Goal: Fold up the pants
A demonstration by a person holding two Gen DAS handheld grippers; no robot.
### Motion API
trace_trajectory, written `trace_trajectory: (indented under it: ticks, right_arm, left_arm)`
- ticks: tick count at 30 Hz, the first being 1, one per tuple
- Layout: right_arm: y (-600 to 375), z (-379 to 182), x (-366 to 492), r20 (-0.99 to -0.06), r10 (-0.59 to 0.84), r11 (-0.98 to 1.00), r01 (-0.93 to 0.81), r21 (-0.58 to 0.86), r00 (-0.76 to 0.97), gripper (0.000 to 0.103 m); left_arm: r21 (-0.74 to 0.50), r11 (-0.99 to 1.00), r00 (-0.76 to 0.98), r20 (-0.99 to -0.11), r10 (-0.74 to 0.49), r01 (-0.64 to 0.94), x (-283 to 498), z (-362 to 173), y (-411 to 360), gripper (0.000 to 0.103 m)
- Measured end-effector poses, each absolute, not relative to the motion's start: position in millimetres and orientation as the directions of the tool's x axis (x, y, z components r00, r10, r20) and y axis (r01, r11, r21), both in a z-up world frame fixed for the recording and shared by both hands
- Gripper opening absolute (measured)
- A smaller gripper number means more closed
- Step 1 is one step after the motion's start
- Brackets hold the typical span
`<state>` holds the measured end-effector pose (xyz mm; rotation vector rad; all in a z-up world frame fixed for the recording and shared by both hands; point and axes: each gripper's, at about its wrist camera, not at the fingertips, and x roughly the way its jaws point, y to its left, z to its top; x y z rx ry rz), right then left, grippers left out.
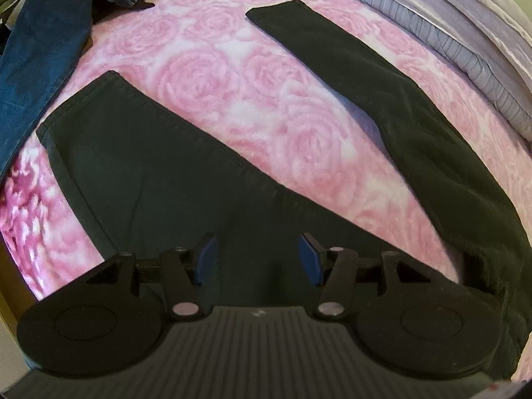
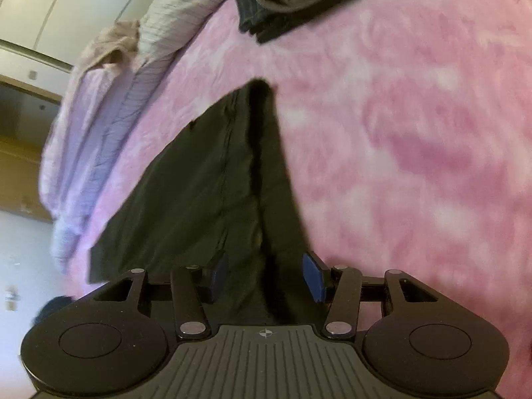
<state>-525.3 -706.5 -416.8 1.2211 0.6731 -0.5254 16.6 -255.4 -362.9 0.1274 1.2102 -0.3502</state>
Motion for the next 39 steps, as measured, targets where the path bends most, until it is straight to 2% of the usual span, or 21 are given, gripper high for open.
trace_trajectory:
  ticks: [5, 7, 8, 9, 13, 16, 19, 21, 22, 24, 27, 30, 32, 34, 36, 39]
  right_arm:
    - [-713, -434, -498, -0.705, 0.030, 0.354, 0.652, 0.671, 0.709, 0.046]
    - [-714, -442, -494, -0.702, 0.028, 0.333, 0.656, 0.678, 0.711, 0.041]
    - [-714, -442, -492, -0.707, 0.030, 0.333, 0.660, 0.673, 0.706, 0.011]
    - [-712, -438, -491, -0.717, 0.013, 0.348, 0.669, 0.657, 0.697, 0.002]
    - [-689, -394, -485, -0.744, -0.132, 0.504, 0.691, 0.519, 0.655, 0.000]
    - [-681, -425, -482, -0.856, -0.150, 0.478, 0.794, 0.376, 0.496, 0.000]
    - [-675, -414, -466, -0.884, -0.195, 0.485, 0.825, 0.289, 0.425, 0.003]
    - [-660, -393, -454, -0.900, -0.318, 0.489, 0.865, 0.115, 0.299, 0.019]
    - [-650, -384, -449, -0.889, -0.385, 0.498, 0.867, 0.026, 0.248, 0.022]
    - [-619, -367, -439, -0.847, -0.471, 0.535, 0.843, -0.050, 0.248, 0.042]
    - [-568, -363, -429, -0.818, -0.450, 0.625, 0.780, -0.002, 0.359, 0.043]
    - [-512, -382, -427, -0.827, -0.444, 0.698, 0.712, -0.078, 0.344, 0.043]
    - [-485, -417, -438, -0.885, -0.408, 0.714, 0.682, -0.158, 0.223, 0.045]
    - [-471, -420, -464, -0.866, -0.432, 0.633, 0.769, -0.091, 0.253, 0.049]
    - [-474, -409, -468, -0.906, -0.378, 0.548, 0.835, -0.052, 0.192, 0.049]
    - [-455, -374, -455, -0.910, -0.387, 0.540, 0.836, -0.091, 0.151, 0.050]
  left_arm:
    - [-0.097, 0.930, 0.288, -0.935, -0.208, 0.355, 10, -368, -254, 0.050]
    - [-0.105, 0.924, 0.282, -0.934, -0.218, 0.368, 6, -368, -254, 0.050]
    - [-0.107, 0.921, 0.282, -0.933, -0.223, 0.375, 5, -368, -253, 0.050]
    - [-0.106, 0.919, 0.283, -0.933, -0.224, 0.379, 4, -368, -251, 0.050]
    - [-0.098, 0.918, 0.288, -0.932, -0.220, 0.383, 5, -371, -241, 0.050]
    - [-0.078, 0.920, 0.278, -0.940, -0.196, 0.384, 6, -380, -230, 0.050]
    - [-0.037, 0.908, 0.292, -0.941, -0.173, 0.418, 7, -385, -221, 0.050]
    - [-0.004, 0.898, 0.319, -0.934, -0.160, 0.440, 10, -385, -213, 0.050]
    - [0.014, 0.891, 0.338, -0.928, -0.157, 0.453, 12, -385, -209, 0.050]
    - [0.051, 0.869, 0.374, -0.914, -0.158, 0.492, 15, -387, -203, 0.050]
    - [0.118, 0.809, 0.417, -0.894, -0.166, 0.576, 19, -395, -194, 0.051]
    - [0.227, 0.696, 0.457, -0.874, -0.163, 0.682, 18, -414, -179, 0.054]
    - [0.205, 0.666, 0.453, -0.863, -0.222, 0.718, 21, -421, -156, 0.063]
    - [0.167, 0.670, 0.417, -0.879, -0.231, 0.723, 30, -419, -141, 0.067]
    - [0.134, 0.681, 0.380, -0.897, -0.225, 0.720, 40, -413, -132, 0.066]
    - [0.097, 0.691, 0.322, -0.925, -0.204, 0.716, 48, -394, -124, 0.051]
